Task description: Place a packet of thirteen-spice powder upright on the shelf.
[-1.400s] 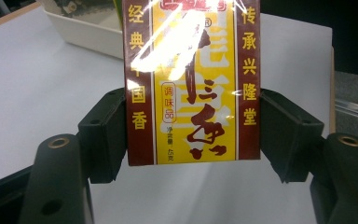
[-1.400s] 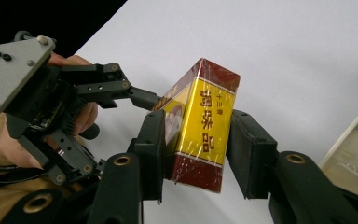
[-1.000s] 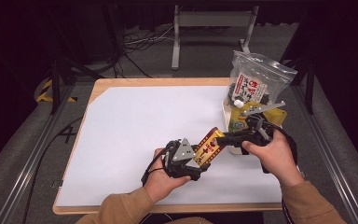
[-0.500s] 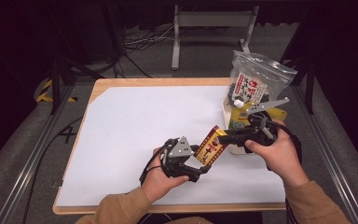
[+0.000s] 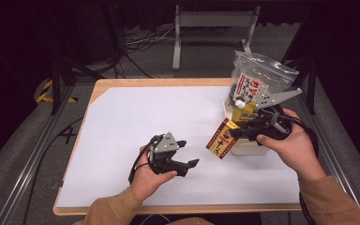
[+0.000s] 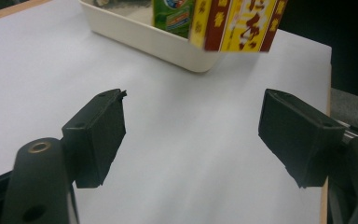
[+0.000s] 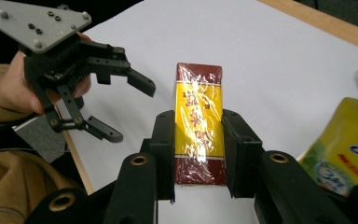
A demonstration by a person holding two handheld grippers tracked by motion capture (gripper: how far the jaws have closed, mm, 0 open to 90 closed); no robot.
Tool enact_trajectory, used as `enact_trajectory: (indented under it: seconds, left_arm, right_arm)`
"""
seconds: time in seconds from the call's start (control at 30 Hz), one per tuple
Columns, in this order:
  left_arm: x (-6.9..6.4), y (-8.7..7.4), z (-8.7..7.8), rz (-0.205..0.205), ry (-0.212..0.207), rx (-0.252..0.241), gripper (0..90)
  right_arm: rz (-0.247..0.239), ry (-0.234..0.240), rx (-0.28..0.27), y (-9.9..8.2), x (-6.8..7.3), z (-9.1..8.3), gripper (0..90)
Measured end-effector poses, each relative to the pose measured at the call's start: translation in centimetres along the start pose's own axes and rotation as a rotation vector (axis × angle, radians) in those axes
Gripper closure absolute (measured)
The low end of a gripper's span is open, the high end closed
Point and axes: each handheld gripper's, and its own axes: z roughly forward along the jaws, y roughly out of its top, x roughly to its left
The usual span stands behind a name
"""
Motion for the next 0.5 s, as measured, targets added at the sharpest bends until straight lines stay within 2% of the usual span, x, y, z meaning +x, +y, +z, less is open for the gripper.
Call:
enact_trajectory:
  seconds: [0.3,0.37,0.4,0.5]
  left_arm:
    - [1.3,-0.7,-1.4,-0.029,0.049,-0.001,23.6]
    - [1.4,-0.8,-1.8,-0.027,0.059,-0.004,23.6]
    - [1.4,-0.8,-1.8,-0.027,0.059,-0.004,23.6]
    - [1.5,-0.8,-2.3,-0.029,0.070,-0.005,23.6]
  right_arm:
    - [-0.091,-0.048,0.089,1.3,-0.8,-1.7,68.9]
    - [-0.140,-0.059,0.110,1.5,-0.8,-1.9,69.0]
    - [-0.140,-0.059,0.110,1.5,-0.8,-1.9,69.0]
    - [-0.188,-0.056,0.139,1.8,-1.0,-2.2,68.9]
